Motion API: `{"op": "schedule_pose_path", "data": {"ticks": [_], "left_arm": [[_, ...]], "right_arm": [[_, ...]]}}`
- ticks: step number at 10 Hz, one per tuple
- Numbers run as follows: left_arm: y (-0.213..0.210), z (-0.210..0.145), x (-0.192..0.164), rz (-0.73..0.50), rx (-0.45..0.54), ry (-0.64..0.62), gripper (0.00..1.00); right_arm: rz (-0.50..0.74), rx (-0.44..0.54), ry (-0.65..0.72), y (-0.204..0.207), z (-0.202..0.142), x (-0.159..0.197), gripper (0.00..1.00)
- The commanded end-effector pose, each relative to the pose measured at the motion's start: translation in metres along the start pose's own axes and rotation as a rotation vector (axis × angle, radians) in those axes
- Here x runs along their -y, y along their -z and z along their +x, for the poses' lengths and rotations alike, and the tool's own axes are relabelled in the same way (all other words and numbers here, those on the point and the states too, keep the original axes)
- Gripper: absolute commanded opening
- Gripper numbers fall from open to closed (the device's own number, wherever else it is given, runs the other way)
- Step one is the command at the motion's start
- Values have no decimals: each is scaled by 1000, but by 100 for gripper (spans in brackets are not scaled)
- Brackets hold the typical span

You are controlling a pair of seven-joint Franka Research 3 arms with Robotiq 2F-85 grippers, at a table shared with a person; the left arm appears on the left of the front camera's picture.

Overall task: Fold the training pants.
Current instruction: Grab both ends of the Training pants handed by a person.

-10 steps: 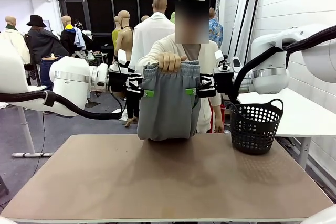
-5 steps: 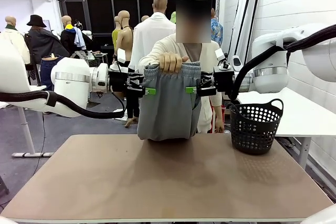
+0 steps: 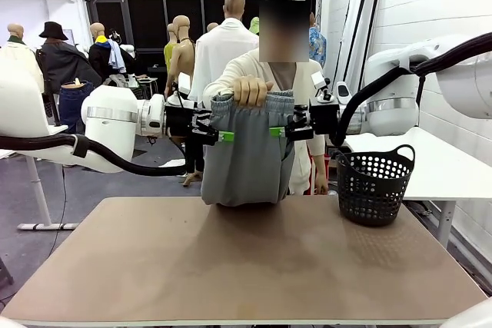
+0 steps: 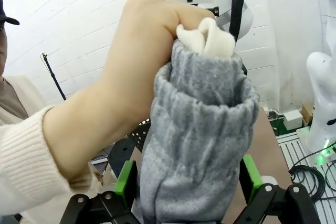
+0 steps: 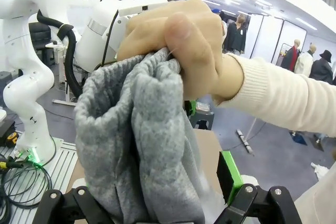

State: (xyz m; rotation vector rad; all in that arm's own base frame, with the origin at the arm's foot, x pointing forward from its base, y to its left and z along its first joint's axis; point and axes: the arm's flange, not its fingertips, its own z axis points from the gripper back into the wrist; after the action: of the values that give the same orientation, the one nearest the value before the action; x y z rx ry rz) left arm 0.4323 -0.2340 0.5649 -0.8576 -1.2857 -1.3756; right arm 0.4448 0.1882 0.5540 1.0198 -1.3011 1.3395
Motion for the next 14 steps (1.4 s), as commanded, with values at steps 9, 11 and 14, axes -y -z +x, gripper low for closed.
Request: {"op": "schedule_pose_path", "data": {"ticks": [9,11,14], "left_arm": [[10,0,-10,74,65,-60,38],[8,-7,-14,80,62,-96,0],[1,-11,-21,80,64,-132,0]], "right_arm": [[-40,-12,88,7,2,10,40],[-29,-16,108,8,2,11,0],[11,-18,137,10,1,13,0]]}}
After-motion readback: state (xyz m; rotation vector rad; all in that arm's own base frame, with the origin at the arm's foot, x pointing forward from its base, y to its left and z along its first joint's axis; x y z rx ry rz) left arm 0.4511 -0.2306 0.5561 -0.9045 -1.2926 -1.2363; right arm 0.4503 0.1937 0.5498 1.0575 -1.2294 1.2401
